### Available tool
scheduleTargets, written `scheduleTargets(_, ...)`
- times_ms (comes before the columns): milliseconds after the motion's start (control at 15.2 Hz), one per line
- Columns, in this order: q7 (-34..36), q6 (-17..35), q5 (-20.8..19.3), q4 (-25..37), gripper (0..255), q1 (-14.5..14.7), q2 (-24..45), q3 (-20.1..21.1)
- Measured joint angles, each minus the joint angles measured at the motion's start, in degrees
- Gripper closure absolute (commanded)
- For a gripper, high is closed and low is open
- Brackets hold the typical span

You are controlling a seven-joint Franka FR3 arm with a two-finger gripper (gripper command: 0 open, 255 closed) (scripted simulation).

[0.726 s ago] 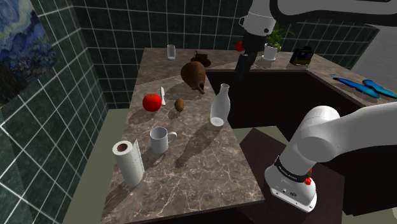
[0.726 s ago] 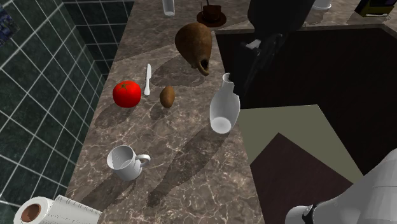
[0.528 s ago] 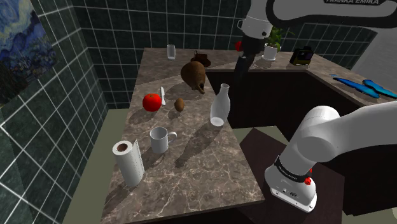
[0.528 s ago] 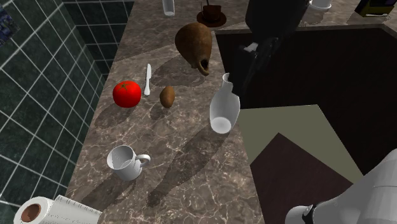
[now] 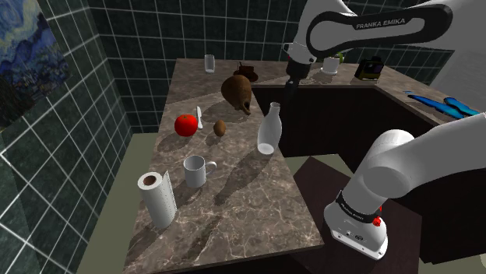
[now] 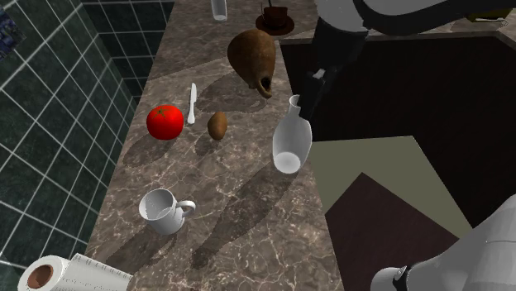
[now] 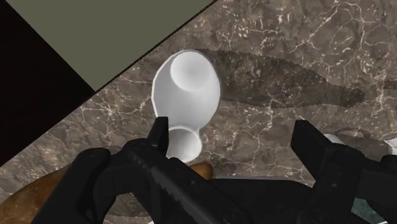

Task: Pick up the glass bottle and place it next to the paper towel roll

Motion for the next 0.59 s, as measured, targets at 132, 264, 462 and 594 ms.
scheduleTargets(132, -3.2, 3.4, -0.5, -0.1, 0, 0.0, 2.6, -2.1)
scheduleTargets(264, -5.9, 7.2, -0.4, -0.1, 0, 0.3, 6.0, -3.7)
scheduleTargets(462, -7.5, 10.8, -0.6, -1.4, 0, 0.3, 7.9, -4.9)
scheduleTargets(594, -7.9, 12.9, -0.5, -2.2, 0, 0.4, 9.3, -5.2)
